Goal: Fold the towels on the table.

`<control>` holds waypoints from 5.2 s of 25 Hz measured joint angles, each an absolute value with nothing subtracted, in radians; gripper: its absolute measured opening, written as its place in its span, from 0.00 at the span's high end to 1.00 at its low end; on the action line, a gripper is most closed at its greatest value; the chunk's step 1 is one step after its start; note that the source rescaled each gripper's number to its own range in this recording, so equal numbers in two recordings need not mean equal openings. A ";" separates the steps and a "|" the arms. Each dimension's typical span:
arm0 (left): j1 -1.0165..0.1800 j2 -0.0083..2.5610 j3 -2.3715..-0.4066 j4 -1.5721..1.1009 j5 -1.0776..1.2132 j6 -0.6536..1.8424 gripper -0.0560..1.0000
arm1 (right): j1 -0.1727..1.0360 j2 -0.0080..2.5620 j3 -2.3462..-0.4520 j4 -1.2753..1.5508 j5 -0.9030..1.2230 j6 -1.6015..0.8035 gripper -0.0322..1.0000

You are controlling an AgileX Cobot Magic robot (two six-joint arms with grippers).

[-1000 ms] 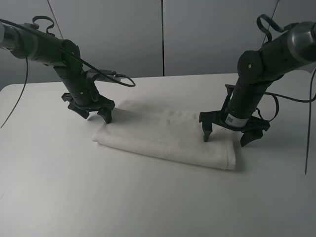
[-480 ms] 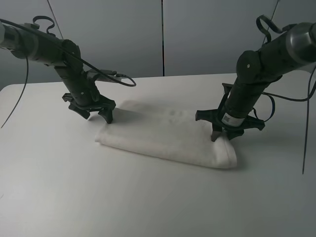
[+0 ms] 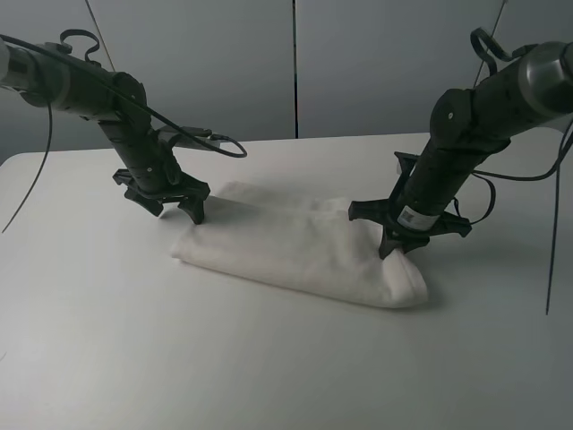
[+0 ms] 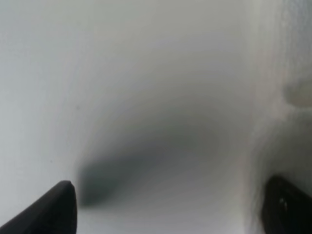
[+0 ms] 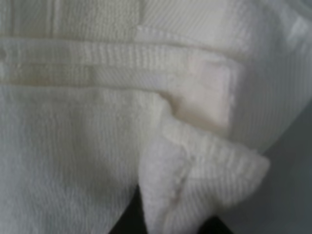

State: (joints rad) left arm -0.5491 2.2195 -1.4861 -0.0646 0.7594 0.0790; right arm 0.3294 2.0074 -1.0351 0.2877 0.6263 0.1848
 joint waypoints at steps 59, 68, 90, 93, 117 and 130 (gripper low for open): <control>-0.549 2.219 -1.540 -0.044 0.811 0.081 0.00 | 0.498 2.001 -1.278 1.340 0.681 -0.496 0.94; -0.523 2.219 -1.578 0.122 0.934 0.081 0.00 | 0.498 2.001 -1.279 1.342 0.687 -0.496 0.94; -0.435 2.150 -1.581 0.156 1.015 0.081 0.00 | 0.498 2.001 -1.279 1.474 0.712 -0.749 0.00; -0.428 2.112 -1.581 0.156 1.026 0.081 0.00 | 0.498 1.996 -1.279 1.439 0.724 -0.811 0.00; -0.399 1.454 -1.415 0.189 1.116 0.025 0.00 | 0.409 1.296 -1.281 0.030 0.942 -0.196 0.00; -0.399 0.837 -0.892 0.173 1.065 -0.068 0.00 | 0.409 0.955 -1.017 -0.038 1.144 -0.094 0.00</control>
